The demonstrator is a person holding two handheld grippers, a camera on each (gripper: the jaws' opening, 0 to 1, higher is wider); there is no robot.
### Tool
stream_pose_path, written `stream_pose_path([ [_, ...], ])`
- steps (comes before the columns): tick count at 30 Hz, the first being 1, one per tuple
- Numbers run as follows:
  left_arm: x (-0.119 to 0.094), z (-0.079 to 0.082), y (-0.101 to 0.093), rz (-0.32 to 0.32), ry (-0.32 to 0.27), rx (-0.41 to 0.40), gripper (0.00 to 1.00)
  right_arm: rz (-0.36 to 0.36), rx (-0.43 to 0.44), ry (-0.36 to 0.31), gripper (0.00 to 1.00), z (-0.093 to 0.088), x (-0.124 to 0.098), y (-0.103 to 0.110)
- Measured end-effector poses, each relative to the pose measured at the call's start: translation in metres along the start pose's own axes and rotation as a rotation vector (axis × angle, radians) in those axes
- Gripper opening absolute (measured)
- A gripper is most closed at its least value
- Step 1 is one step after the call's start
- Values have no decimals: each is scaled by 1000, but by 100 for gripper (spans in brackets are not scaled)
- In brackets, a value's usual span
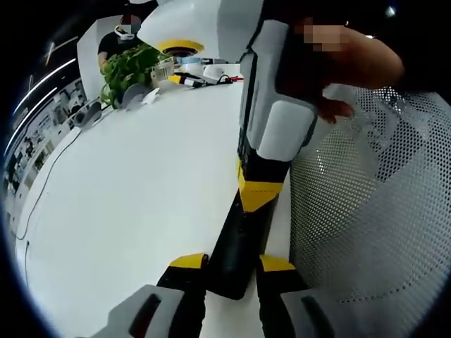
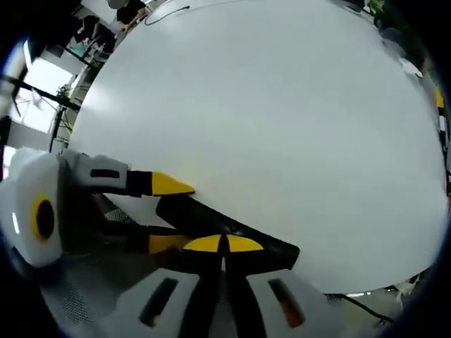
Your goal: Press the specified remote control buttons in sequence, fully releasing each button before pressing the next.
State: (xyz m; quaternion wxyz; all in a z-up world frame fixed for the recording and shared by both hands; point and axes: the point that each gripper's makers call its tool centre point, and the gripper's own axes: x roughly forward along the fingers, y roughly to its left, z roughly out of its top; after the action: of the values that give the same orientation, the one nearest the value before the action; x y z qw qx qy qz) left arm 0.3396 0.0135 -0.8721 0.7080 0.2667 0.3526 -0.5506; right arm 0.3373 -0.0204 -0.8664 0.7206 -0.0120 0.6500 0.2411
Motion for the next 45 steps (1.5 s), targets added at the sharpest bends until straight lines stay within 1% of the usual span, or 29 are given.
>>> stream_pose_path([
  [1,0,0,-2,-2,-1,3,29,4,-24,22,0,-4,2,0],
  [2,1,1,-2,1,-2,1,29,0,-4,-6,0,-2,3,-1],
  [4,1,0,-2,2,-1,-1,29,2,3,2,0,-2,2,0],
  [7,1,0,-2,4,0,-2,29,-20,-35,18,0,-1,2,1],
  [9,1,0,-1,7,2,-8,29,-59,-105,13,0,1,2,-1],
  [10,1,0,-1,13,5,-15,28,-95,-156,-12,0,6,2,-3],
  [11,1,0,-1,14,6,-15,27,-107,-172,-19,0,7,2,-3],
  [12,1,0,-1,18,12,-13,27,-149,-228,-40,0,12,1,-5],
  [13,0,-1,0,18,15,-14,26,-159,-243,-37,0,12,2,-4],
  [14,1,-2,-1,17,13,-11,26,-162,-244,-19,0,10,2,-2],
  [16,1,-2,-1,17,13,-11,26,-157,-237,-28,0,11,1,-4],
  [17,1,-2,-1,18,14,-11,26,-151,-228,-46,0,13,1,-5],
  [18,1,-2,-1,18,16,-10,26,-138,-195,-62,0,14,2,-7],
  [19,0,-3,0,17,19,-11,26,-128,-181,-74,0,16,2,-7],
  [20,0,-3,-1,17,18,-12,25,-116,-161,-76,0,16,2,-8],
  [24,-1,-3,0,17,20,-11,25,-87,-127,-83,0,15,1,-8],
  [25,-2,-3,1,17,19,-14,25,-73,-98,-86,0,15,1,-8],
  [26,-2,-3,0,16,18,-15,25,-67,-73,-85,0,15,1,-8],
  [33,-2,-4,1,12,11,-9,25,-41,-21,-78,0,14,0,-8],
  [35,-3,-4,1,11,10,-9,25,-42,0,-55,0,11,0,-9],
  [36,-3,-4,1,10,9,-8,25,-51,17,-23,0,5,-1,-11],
  [42,-3,-4,1,9,4,-7,25,-42,39,-27,0,5,-2,-12],
  [45,-3,-4,1,9,2,-7,25,-37,50,-18,0,3,-2,-11],
])
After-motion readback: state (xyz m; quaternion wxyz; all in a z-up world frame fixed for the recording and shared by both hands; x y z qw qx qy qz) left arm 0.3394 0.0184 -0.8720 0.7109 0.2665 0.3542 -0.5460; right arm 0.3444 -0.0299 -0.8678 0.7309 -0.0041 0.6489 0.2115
